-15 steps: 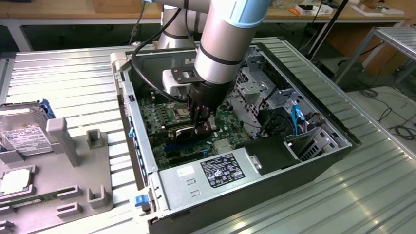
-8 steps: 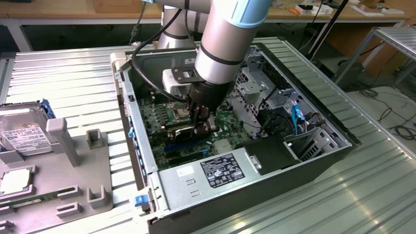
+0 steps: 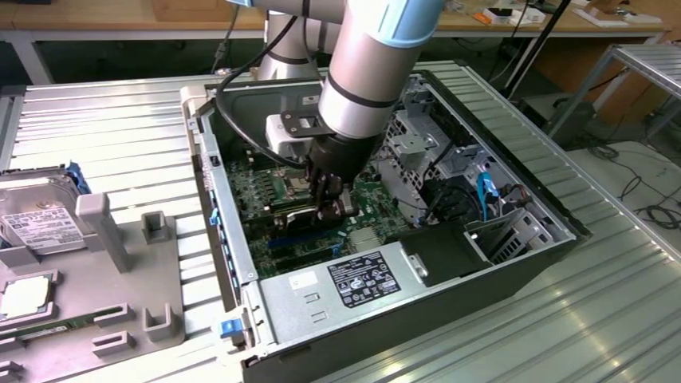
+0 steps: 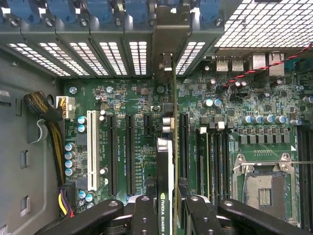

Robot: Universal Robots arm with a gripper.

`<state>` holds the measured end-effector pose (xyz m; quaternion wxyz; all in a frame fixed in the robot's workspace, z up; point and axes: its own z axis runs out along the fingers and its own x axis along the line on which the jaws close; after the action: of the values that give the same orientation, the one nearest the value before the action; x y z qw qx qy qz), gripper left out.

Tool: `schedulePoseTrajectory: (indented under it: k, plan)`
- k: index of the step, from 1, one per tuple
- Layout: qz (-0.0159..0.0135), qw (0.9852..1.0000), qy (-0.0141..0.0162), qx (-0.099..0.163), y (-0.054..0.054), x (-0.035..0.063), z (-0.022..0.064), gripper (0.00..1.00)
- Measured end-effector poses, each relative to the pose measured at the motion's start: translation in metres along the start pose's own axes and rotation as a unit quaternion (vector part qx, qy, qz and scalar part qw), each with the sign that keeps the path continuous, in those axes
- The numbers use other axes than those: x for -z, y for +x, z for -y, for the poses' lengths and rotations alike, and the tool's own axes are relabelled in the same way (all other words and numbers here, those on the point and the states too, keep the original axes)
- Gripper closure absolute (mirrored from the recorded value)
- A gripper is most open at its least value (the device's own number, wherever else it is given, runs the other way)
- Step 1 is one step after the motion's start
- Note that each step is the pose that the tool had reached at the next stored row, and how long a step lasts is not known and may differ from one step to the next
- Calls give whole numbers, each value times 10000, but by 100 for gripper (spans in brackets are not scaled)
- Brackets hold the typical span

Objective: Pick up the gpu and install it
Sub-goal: 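Insert the gpu into the slot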

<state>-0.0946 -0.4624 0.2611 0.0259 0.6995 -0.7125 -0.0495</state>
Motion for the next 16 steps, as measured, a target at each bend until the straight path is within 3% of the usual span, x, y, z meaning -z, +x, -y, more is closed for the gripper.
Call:
schedulePoseTrajectory:
  k: [16]
  plan:
    - [0,10000,-3,0,2,-13,1,73]
